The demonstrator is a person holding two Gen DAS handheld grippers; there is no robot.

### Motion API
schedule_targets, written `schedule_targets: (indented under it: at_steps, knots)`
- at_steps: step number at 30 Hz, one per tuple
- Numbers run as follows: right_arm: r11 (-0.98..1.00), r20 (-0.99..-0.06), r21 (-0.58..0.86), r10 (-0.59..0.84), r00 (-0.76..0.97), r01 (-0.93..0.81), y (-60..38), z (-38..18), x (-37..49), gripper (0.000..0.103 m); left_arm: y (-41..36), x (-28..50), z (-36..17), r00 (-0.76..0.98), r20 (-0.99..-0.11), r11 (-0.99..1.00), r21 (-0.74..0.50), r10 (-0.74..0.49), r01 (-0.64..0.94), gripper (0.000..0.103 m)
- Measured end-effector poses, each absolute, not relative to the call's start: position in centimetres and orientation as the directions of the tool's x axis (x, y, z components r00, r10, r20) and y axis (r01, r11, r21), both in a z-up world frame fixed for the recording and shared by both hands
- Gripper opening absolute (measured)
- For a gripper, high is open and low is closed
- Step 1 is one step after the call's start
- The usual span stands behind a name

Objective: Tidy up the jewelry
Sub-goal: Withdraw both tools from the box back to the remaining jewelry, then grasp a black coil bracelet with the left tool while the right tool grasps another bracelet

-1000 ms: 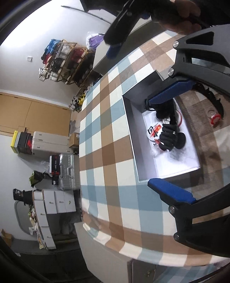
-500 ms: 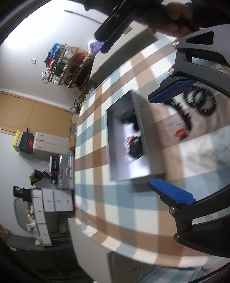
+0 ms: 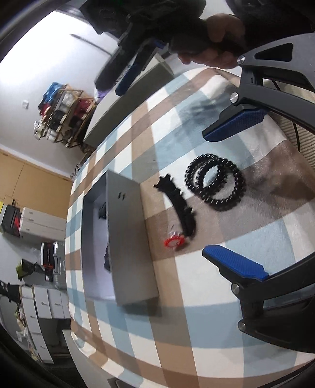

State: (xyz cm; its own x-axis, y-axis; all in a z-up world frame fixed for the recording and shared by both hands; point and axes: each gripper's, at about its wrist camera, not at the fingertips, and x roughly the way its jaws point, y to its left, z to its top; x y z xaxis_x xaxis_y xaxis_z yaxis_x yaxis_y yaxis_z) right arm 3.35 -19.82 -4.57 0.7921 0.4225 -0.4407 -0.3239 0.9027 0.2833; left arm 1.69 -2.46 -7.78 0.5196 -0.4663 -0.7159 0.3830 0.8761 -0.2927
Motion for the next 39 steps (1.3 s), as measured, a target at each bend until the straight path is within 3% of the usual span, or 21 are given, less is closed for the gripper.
schedule_targets:
  at_steps: [10, 15, 20, 23, 29, 39]
  knots:
    - [0.932, -0.475, 0.216, 0.361, 0.803, -0.291, -19.6, -6.7, 0.9, 0.103, -5.1, 1.2, -8.9, 0.485, -0.763, 0.865, -0.191, -0.428, 0.463, 0.084]
    - [0.934, -0.479, 0.201, 0.357, 0.802, -0.296, -19.6, -6.8, 0.8, 0.103, -4.8, 1.1, -9.1, 0.487, -0.758, 0.864, -0.198, -0.434, 0.462, 0.082]
    - [0.935, -0.496, 0.192, 0.353, 0.793, -0.296, -19.4, -7.0, 0.8, 0.103, -5.0, 1.0, -9.5, 0.478, -0.774, 0.869, -0.181, -0.415, 0.461, 0.051]
    - [0.927, -0.525, 0.205, 0.376, 0.764, -0.315, -19.2, -7.3, 1.0, 0.103, -5.0, 0.8, -9.5, 0.468, -0.774, 0.861, -0.187, -0.426, 0.474, 0.044]
    - [0.924, -0.553, 0.217, 0.382, 0.741, -0.314, -18.9, -7.6, 1.0, 0.103, -5.2, 0.4, -9.2, 0.47, -0.771, 0.853, -0.176, -0.43, 0.492, 0.038]
    - [0.93, -0.589, 0.196, 0.366, 0.721, -0.312, -18.5, -8.0, 0.7, 0.103, -3.0, -0.1, -7.9, 0.511, -0.734, 0.866, -0.213, -0.447, 0.452, 0.038]
